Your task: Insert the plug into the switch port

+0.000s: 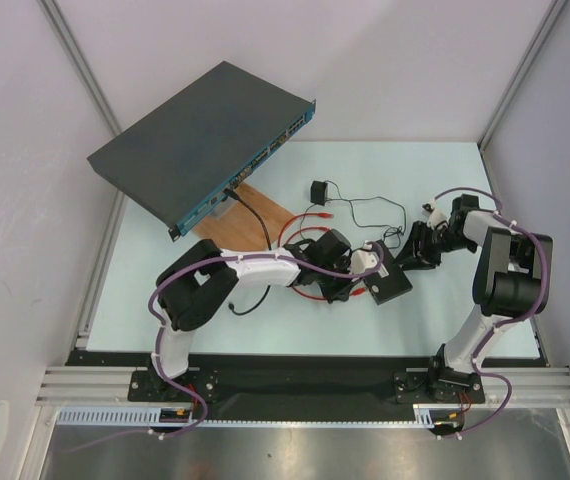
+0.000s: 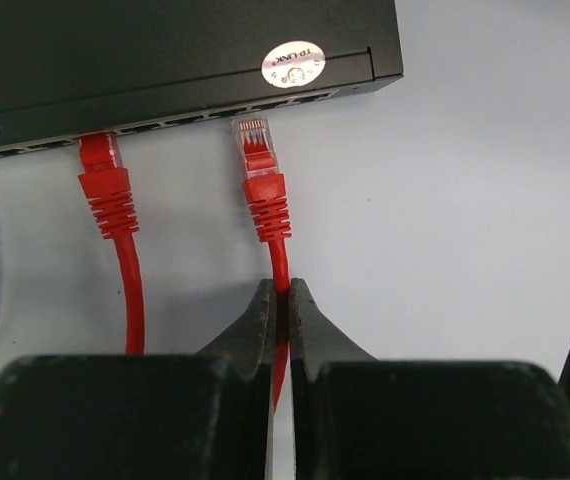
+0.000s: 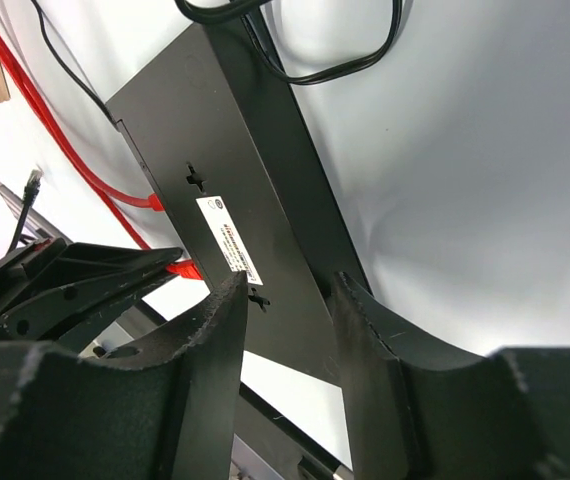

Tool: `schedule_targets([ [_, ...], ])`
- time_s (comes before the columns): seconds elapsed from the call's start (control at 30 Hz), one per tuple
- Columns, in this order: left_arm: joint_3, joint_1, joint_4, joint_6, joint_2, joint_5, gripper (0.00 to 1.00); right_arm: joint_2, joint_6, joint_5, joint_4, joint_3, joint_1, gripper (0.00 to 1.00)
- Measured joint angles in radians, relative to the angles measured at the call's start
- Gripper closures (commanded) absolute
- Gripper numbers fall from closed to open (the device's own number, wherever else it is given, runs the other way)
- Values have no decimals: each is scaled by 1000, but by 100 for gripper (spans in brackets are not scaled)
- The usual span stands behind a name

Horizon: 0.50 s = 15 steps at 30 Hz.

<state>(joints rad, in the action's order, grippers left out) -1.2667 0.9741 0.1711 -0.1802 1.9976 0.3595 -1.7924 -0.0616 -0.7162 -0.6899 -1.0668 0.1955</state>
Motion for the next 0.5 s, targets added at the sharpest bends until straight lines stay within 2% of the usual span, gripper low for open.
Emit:
schedule_targets([
  [0.5,0,-26,4,84,0,41,100,-3,-3,-15,6,14,-2,58],
])
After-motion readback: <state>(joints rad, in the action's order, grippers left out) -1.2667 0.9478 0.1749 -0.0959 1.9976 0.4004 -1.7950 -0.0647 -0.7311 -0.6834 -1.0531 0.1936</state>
